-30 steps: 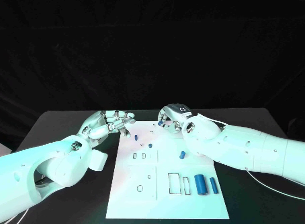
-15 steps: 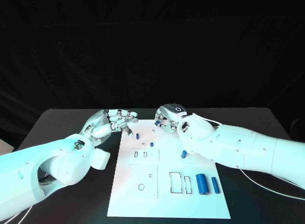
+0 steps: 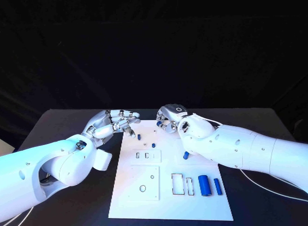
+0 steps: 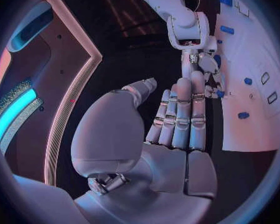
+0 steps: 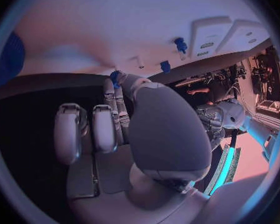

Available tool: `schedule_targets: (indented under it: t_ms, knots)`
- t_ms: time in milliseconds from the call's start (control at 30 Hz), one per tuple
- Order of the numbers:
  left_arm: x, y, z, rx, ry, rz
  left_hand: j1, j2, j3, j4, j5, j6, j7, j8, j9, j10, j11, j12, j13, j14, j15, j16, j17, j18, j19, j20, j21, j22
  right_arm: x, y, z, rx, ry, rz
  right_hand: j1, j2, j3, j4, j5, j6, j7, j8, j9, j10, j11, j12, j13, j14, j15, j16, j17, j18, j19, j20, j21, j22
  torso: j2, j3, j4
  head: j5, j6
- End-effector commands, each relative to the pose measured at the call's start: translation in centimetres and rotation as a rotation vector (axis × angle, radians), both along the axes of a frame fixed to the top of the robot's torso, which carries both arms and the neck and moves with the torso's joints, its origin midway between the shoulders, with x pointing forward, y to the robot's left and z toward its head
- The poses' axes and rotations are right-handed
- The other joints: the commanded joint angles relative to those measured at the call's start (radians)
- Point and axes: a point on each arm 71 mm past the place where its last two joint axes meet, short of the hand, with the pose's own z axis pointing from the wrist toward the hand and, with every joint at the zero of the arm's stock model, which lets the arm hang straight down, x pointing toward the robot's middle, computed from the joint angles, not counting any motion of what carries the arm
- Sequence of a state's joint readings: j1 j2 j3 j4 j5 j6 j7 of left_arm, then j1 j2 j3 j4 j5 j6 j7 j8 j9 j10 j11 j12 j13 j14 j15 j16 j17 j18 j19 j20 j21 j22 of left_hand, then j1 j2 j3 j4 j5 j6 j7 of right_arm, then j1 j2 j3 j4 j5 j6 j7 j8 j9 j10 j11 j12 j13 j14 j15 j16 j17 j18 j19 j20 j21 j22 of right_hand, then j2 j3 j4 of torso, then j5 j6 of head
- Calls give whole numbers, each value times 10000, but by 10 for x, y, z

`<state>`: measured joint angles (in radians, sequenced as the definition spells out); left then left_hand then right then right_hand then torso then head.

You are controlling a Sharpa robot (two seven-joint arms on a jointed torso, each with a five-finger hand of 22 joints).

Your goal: Assemble the parts on the task board

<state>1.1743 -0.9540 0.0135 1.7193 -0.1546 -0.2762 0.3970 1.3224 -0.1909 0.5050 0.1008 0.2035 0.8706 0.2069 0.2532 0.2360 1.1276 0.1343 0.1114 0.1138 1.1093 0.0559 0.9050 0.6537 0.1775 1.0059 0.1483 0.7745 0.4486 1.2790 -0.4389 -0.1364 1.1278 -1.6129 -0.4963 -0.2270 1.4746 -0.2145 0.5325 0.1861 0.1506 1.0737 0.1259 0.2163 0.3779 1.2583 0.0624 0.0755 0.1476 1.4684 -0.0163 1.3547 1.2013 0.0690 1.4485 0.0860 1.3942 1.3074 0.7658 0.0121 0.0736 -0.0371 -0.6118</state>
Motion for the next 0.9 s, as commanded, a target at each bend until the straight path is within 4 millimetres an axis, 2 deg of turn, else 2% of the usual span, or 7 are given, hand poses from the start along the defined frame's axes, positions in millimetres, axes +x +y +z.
schedule_targets:
  t_ms: [33, 133, 333, 567, 800, 900]
  knots:
    - [-1, -3, 3, -86, -89, -255, 130, 9, 77, -8, 26, -54, -1, 13, 10, -66, -4, 1, 9, -42, 1, 63, -7, 39, -55, -4, 37, 9, 0, 3, -3, -173, 149, 103, -87, -8, 54, -30, 36, -43, 12, 10, 19, 60, -15, -2, 2, 404, -21, 58, -8, -172, 68, -12, 42, 278, 1, 4, -1, 24, -6]
    - [-1, -3, 4, -88, -104, -277, 130, 9, 77, -8, 26, -54, -1, 13, 10, -66, -4, 1, 9, -42, 1, 63, -7, 39, -55, -4, 37, 9, 1, 5, -3, -192, 170, 119, -87, -8, 54, -30, 36, -43, 12, 10, 19, 60, -15, -2, 2, 404, -21, 58, -8, -172, 68, -12, 42, 278, 35, 3, 4, 27, 24]
    - [-1, -4, 5, -84, -111, -288, 130, 9, 77, -8, 26, -54, -1, 13, 10, -66, -4, 1, 9, -42, 1, 63, -7, 39, -55, -4, 37, 9, 4, 6, -6, -280, 276, 44, -164, -41, 60, -26, 39, -81, 19, -3, 35, 35, -3, -27, 5, 399, -10, 58, -27, -164, 48, -1, 19, 253, 39, -13, 36, 3, -3]
    - [0, -4, 5, -85, -110, -301, 131, 8, 94, -17, 23, -55, 1, 13, 16, -65, -2, 2, 11, -48, 2, 74, -12, 39, -78, -3, 72, 33, 5, 7, -8, -381, 412, 5, -275, -89, 87, -19, 9, -168, 39, -42, 55, -70, 30, -90, -6, 379, 16, 37, -90, -150, 8, 21, -28, 201, 45, -12, 16, 18, -20]
    - [0, -5, 5, -85, -106, -309, 131, 8, 94, -17, 23, -55, 1, 13, 16, -65, -2, 2, 11, -48, 2, 74, -12, 39, -78, -3, 72, 33, 6, 9, -9, -387, 459, 15, -459, -218, 231, -37, -37, -402, 145, -151, 102, -625, 183, -150, -142, 326, 141, 1, -211, -91, -160, 126, -248, -50, 46, -6, 15, 24, -17]
    - [0, -4, 5, -83, -105, -307, 131, 8, 94, -17, 23, -55, 1, 13, 16, -65, -2, 2, 11, -48, 2, 74, -12, 39, -78, -3, 72, 33, 6, 8, -9, -335, 428, 19, -582, -373, 273, -64, -103, -648, 268, -279, 109, -1422, 353, -150, -359, 196, 290, -230, -610, 89, -615, 252, -913, -853, 46, -8, 17, 23, -14]
